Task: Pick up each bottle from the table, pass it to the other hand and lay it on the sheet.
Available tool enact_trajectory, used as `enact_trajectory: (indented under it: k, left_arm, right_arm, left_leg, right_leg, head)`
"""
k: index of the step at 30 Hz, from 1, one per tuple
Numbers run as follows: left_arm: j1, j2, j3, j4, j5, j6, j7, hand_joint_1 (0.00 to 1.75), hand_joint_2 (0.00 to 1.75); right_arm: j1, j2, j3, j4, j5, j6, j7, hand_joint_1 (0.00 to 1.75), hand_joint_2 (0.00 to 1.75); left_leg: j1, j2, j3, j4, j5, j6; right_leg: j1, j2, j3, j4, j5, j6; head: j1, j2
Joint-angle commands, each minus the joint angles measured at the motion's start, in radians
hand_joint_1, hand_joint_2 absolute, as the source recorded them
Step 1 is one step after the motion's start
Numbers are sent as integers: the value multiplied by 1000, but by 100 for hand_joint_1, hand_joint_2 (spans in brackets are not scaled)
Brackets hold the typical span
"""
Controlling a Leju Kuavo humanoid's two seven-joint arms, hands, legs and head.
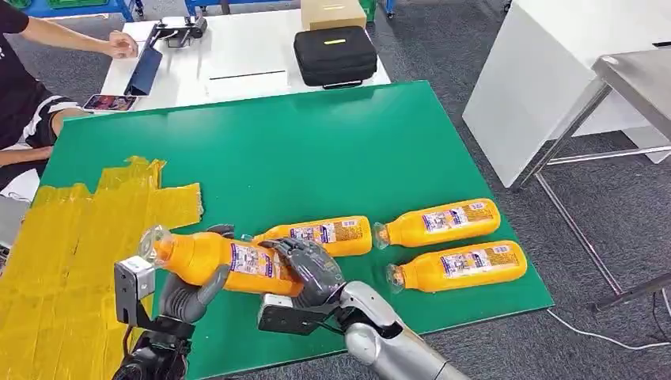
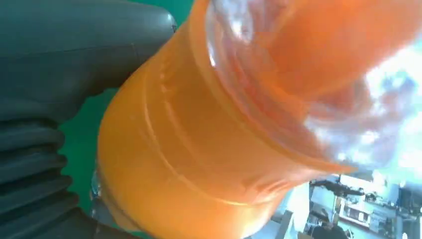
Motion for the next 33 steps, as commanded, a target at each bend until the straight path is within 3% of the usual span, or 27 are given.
enact_trajectory:
  k: [1, 13, 14, 15, 16, 17, 21, 26, 33]
  left_arm:
    - [-31, 2, 13, 18, 4, 12, -11, 175, 175]
    - [0, 6, 19, -7, 12, 17, -38, 175, 175]
    - [0, 7, 22, -11, 13, 23, -47, 175, 175]
    - [1, 6, 26, -16, 14, 31, -56, 175, 175]
    - [2, 11, 32, -27, 17, 41, -66, 175, 175]
    - [3, 13, 36, -34, 19, 44, -69, 175, 175]
    - [14, -15, 86, -100, -32, 102, -100, 175, 175]
    - [-10, 5, 206, -87, -442, 311, -163, 175, 175]
    - [-6, -2, 213, -86, -448, 306, -164, 175, 175]
  right_arm:
    - [-33, -11, 61, 74, -14, -13, -6, 175, 175]
    - [-3, -25, 34, 63, -27, -48, -2, 175, 175]
    - [2, -28, 23, 58, -28, -56, -4, 175, 175]
    - [8, -30, 11, 49, -30, -69, -7, 175, 175]
    - [18, -36, -10, 28, -36, -90, -11, 24, 175]
    - [24, -39, -22, 15, -41, -104, -16, 0, 175]
    - [71, -86, -93, -122, -78, -187, -46, 0, 175]
    - [186, -111, -204, -407, -63, -227, -70, 0, 175]
    - [186, -103, -210, -398, -58, -218, -66, 0, 175]
  left_leg:
    - [1, -1, 2, -1, 0, -1]
    - [0, -1, 2, -1, 0, -1]
    - [1, -1, 9, -2, -3, -2]
    - [0, -1, 3, -1, -1, -1]
    - [0, -2, 3, -1, -1, -1]
    - [1, -3, 5, -1, -1, -1]
    - [0, -2, 1, 0, -1, -1]
    - [0, -4, 1, 1, -1, -1]
    - [0, -2, 3, 0, -1, -1]
  right_leg:
    - [0, 1, 3, -1, -1, -1]
    - [0, 1, 3, -1, -1, -1]
    - [0, 4, 10, -3, -3, -3]
    - [0, 1, 4, -2, -1, -1]
    - [0, 1, 4, -2, -1, -1]
    - [0, 1, 6, -2, -2, -2]
    - [0, 0, 2, -1, -1, -1]
    - [0, 0, 2, 0, -2, -2]
    - [0, 1, 4, -1, -2, -2]
  head:
    - [0, 0]
    - [0, 0]
    - [0, 0]
    - [0, 0]
    - [0, 0]
    - [0, 0]
    - [0, 0]
    - [1, 0]
    - [0, 0]
